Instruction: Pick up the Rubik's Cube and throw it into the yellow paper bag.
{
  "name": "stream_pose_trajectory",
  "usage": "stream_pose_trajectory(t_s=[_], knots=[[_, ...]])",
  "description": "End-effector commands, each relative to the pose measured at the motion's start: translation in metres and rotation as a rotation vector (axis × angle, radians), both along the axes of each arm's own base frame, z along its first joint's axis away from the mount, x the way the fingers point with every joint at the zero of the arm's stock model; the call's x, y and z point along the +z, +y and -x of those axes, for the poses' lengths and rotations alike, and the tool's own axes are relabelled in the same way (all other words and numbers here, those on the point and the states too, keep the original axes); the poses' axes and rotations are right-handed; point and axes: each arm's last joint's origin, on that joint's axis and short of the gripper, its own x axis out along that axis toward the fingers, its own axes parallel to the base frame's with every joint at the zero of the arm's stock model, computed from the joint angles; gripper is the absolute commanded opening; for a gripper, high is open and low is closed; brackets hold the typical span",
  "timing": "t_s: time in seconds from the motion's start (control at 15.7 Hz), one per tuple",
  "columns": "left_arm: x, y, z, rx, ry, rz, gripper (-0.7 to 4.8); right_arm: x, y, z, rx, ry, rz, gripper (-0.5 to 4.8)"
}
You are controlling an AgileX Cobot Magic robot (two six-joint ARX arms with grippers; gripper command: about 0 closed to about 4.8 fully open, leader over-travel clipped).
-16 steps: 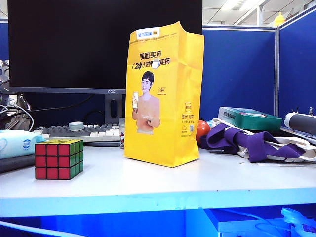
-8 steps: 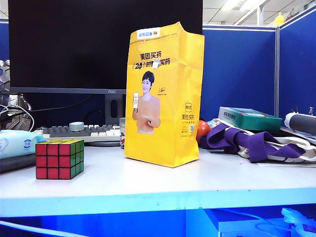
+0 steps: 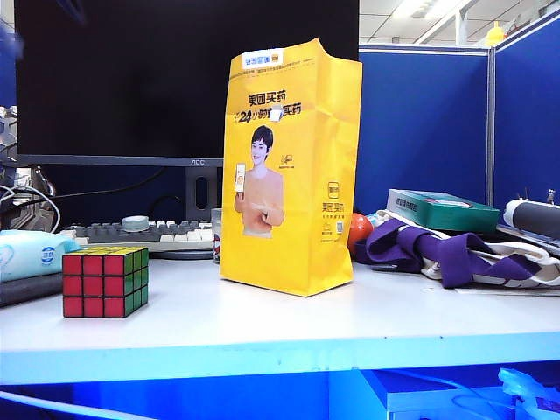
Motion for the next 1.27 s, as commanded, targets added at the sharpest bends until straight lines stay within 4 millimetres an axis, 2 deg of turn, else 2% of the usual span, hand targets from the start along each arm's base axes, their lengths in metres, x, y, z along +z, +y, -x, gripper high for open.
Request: stream_pose_trajectory(t_s=[0.06,0.25,0.45,0.57,0.83,1.08,1.21,1.27], knots=[[-0.025,-0.010,-0.014,0.000,0.219,0.021,4.79,0.009,0.008,-0.017,0.165,0.042,0.003,-0.01],[-0.047,-0.042,-0.029,-0.052,0.309,-0.049,4.79,0.009,0.014,-0.033,0.251,0.105,0.006,-0.01],[-0.064,-0.090,-0.040,-0.001,0.258,-0.416,4.79,-0.007,0.022,-0.046,0.448,0.247,-0.010,-0.01],[-0.073,-0.099,-0.048,-0.038,0.287,-0.440,4.79,-0.014,0.028,-0.046,0.555,0.316,-0.021,-0.01],[-0.088,-0.102,-0.056,-0.040,0.336,-0.469,4.79,-0.013,0.043,-0.035,0.822,0.328,-0.037,-0.01],[-0.089,-0.105,-0.059,-0.035,0.328,-0.429,4.79,-0.014,0.056,-0.029,0.856,0.310,0.001,-0.01],[-0.095,-0.107,-0.064,-0.014,0.340,-0.421,4.79,-0.014,0.056,-0.029,0.858,0.305,0.004,-0.01],[-0.104,-0.109,-0.069,0.009,0.368,-0.418,4.79,-0.014,0.056,-0.030,0.844,0.298,0.013,-0.01]])
